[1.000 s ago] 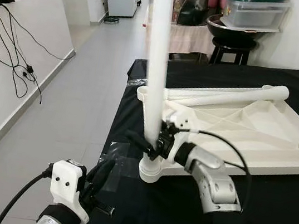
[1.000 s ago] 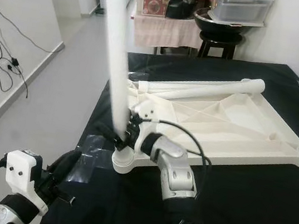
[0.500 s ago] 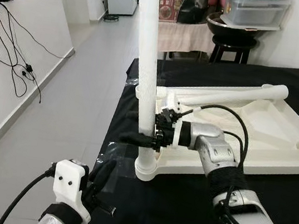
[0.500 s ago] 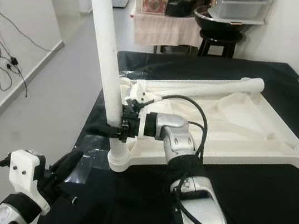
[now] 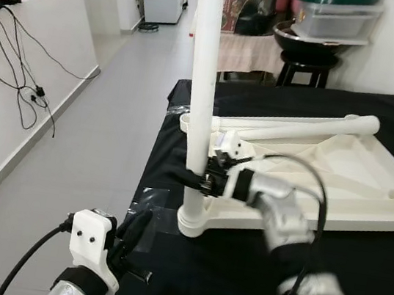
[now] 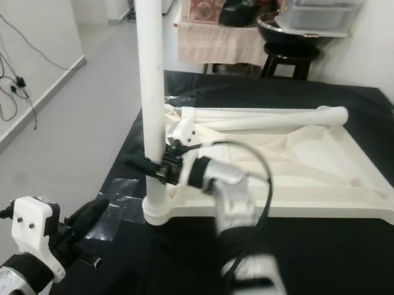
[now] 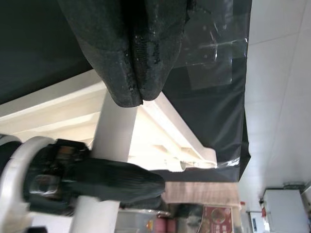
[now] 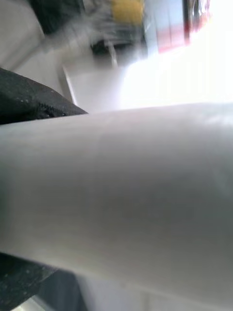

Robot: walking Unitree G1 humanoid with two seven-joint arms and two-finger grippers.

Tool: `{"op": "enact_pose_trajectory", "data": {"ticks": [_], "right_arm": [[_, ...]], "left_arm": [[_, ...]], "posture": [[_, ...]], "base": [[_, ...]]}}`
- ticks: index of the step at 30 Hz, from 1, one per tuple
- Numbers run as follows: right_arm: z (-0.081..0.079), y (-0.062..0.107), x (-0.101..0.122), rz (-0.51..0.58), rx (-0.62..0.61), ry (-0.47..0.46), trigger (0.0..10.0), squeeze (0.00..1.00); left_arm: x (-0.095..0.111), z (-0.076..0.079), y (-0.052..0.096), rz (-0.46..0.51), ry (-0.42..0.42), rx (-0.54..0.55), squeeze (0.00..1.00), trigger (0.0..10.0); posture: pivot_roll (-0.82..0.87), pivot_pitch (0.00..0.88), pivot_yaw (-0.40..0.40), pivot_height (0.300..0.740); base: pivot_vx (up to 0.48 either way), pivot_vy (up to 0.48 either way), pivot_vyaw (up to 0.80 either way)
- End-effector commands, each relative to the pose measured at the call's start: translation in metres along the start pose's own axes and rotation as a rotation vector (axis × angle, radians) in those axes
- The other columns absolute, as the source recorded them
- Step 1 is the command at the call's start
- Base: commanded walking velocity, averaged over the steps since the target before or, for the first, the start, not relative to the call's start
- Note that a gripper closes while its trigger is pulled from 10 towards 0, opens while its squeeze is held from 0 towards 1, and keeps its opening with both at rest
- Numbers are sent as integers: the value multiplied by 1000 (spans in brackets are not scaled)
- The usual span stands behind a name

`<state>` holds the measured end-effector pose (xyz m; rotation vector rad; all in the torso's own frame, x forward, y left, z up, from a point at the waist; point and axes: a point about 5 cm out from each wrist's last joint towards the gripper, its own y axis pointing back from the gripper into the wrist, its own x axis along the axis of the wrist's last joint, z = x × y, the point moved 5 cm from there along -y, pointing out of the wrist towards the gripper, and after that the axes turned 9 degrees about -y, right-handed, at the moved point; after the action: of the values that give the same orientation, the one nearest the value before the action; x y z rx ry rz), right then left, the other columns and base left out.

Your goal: Building children table

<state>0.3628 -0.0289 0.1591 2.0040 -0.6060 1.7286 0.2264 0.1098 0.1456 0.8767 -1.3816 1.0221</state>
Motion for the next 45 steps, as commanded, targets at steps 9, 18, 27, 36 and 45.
{"op": "enact_pose_trajectory", "data": {"ticks": [9,18,27,36,45], "right_arm": [[12,10,-36,-69,-334,-77,0,0],[-5,1,-16,-40,-142,-140,10000,1000],[-13,2,15,-52,219,-25,10000,0],[4,-10,15,-195,296,43,10000,0],[9,-19,20,-171,292,4,10000,0]], "left_arm": [[-2,-7,0,-23,-18,-8,0,10000],[-1,-8,-3,-18,-19,9,0,10000],[0,-7,-4,-17,-17,5,0,10000],[0,-6,-3,-18,-18,10,0,10000],[-1,-3,-3,-20,-21,14,0,10000]], "posture": [[-5,26,98,740],[1,21,93,740],[10,17,86,740],[31,13,80,740],[41,8,71,740]], "base": [[0,0,0],[0,0,0],[0,0,0],[0,0,0],[0,0,0]]}}
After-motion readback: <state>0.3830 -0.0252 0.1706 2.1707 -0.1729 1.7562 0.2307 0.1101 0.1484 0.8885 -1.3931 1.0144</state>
